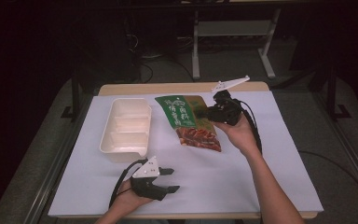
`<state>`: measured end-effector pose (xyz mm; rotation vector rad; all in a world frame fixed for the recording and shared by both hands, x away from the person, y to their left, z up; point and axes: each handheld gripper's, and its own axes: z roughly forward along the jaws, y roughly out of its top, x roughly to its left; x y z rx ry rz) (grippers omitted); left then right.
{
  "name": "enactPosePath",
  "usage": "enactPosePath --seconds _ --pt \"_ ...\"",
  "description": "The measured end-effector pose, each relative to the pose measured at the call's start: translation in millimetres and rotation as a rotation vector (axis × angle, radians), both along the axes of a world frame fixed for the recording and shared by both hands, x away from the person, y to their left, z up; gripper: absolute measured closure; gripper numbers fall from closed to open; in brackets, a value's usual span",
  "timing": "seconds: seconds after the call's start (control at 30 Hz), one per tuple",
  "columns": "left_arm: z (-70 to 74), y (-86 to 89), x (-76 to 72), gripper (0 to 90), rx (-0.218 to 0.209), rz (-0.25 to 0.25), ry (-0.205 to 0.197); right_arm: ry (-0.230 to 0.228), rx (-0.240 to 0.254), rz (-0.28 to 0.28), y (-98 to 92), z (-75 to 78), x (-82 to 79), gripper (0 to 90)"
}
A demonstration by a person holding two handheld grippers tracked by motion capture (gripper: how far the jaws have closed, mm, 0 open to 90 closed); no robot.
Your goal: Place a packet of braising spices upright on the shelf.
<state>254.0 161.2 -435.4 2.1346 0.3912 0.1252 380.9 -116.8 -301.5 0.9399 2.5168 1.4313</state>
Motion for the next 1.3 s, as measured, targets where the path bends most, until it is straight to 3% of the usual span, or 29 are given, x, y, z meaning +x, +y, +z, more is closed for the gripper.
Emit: enactPosePath --seconds 0.53,1.3 --pt "6.2 9.3 -1.8 37.2 -0.037 0.01 -0.039 -0.059 0.072 -0.009 17.4 25.1 4.1 89.7" --pt "7.0 12.2 -5.6 35.0 -0.044 -0.018 -0.057 -0.081 0.117 0.076 58.3 48.9 9.6 89.7"
